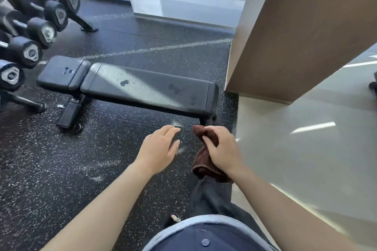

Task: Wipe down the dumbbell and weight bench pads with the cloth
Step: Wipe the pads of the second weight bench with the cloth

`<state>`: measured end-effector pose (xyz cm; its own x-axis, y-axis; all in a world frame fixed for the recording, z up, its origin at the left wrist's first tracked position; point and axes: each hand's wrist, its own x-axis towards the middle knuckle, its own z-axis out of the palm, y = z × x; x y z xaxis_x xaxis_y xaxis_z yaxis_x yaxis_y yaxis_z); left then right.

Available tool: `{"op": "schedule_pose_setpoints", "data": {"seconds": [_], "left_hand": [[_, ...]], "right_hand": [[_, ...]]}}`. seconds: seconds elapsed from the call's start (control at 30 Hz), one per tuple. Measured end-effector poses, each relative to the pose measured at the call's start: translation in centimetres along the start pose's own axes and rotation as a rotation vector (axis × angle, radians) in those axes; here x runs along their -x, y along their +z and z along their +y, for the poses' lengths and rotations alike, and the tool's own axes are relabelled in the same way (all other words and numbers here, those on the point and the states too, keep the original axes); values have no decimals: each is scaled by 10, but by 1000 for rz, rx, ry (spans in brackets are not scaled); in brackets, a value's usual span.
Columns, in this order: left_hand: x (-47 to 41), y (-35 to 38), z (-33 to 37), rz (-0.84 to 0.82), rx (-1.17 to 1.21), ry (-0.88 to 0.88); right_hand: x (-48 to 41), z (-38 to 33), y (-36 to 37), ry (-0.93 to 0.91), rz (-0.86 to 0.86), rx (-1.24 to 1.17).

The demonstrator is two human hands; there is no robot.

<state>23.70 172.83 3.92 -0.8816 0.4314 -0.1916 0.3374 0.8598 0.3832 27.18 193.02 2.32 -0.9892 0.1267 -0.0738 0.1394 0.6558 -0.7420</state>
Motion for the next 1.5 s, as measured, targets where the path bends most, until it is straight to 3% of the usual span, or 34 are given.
{"op": "schedule_pose_setpoints", "data": {"seconds": [0.3, 0.77, 1.07, 1.2, 1.33, 1.5], "left_hand": [[-160, -3, 1, -91, -41, 51], [-332, 35, -68, -347, -98, 242], [-453, 123, -138, -486, -162, 273], [-495, 178, -157, -454, -127, 206], [-541, 231, -168, -299, -89, 205], [-597, 282, -185, -165, -126, 134]], "right_hand": [[-148, 42, -19, 76, 2, 9], [-266, 99, 33, 374, 24, 69], [-355, 189, 113, 502, 90, 110], [-395, 243, 157, 505, 110, 143], [-433, 285, 191, 405, 178, 219], [-468, 317, 220, 326, 286, 457]]}}
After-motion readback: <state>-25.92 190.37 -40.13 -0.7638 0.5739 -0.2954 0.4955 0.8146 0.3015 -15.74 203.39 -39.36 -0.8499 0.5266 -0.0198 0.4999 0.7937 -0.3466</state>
